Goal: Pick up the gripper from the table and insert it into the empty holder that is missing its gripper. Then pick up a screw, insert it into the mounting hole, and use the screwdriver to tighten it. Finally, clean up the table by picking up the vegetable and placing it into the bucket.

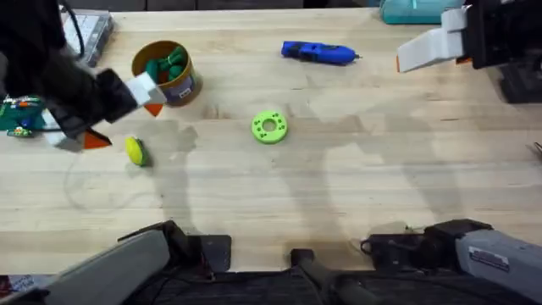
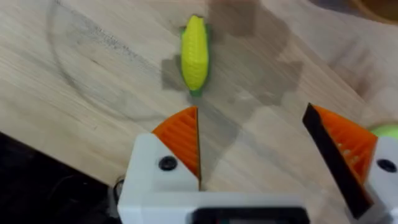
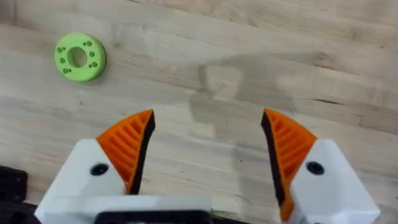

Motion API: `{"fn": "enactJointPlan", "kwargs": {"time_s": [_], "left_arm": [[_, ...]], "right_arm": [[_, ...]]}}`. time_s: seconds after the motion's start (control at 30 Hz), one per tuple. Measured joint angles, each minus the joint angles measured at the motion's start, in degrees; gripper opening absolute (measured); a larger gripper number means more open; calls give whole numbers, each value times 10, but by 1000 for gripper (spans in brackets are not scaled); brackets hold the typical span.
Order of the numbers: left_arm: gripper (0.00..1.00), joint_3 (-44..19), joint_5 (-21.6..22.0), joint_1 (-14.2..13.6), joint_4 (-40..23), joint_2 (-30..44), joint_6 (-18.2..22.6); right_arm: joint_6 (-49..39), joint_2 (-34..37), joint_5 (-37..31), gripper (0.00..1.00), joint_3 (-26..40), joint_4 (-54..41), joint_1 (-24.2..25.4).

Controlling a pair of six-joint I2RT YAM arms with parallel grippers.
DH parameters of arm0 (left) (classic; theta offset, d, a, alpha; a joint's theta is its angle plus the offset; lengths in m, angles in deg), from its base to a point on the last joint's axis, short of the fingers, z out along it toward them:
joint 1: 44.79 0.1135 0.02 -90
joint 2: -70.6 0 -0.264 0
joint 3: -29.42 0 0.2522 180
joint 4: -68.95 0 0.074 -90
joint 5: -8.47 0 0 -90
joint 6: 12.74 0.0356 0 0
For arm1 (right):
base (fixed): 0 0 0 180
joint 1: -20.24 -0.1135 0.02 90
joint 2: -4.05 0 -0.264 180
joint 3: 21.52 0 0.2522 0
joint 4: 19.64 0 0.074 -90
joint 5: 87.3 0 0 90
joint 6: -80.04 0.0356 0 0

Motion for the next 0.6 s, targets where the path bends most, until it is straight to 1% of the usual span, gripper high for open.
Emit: {"fn": "enactJointPlan", "kwargs": {"time_s": [0.1, 0.2, 0.43, 0.6], "left_arm": [[986, 58, -13, 33, 68, 6, -3], [986, 92, -23, 56, 103, 21, -5], [986, 102, -28, 92, 118, 86, -8], [986, 102, -28, 100, 143, 145, -8]], "right_arm": [[0, 0, 0, 994, 0, 0, 0], [0, 0, 0, 994, 0, 0, 0], [1, 0, 0, 994, 0, 0, 0], [2, 0, 0, 995, 0, 0, 0]]}}
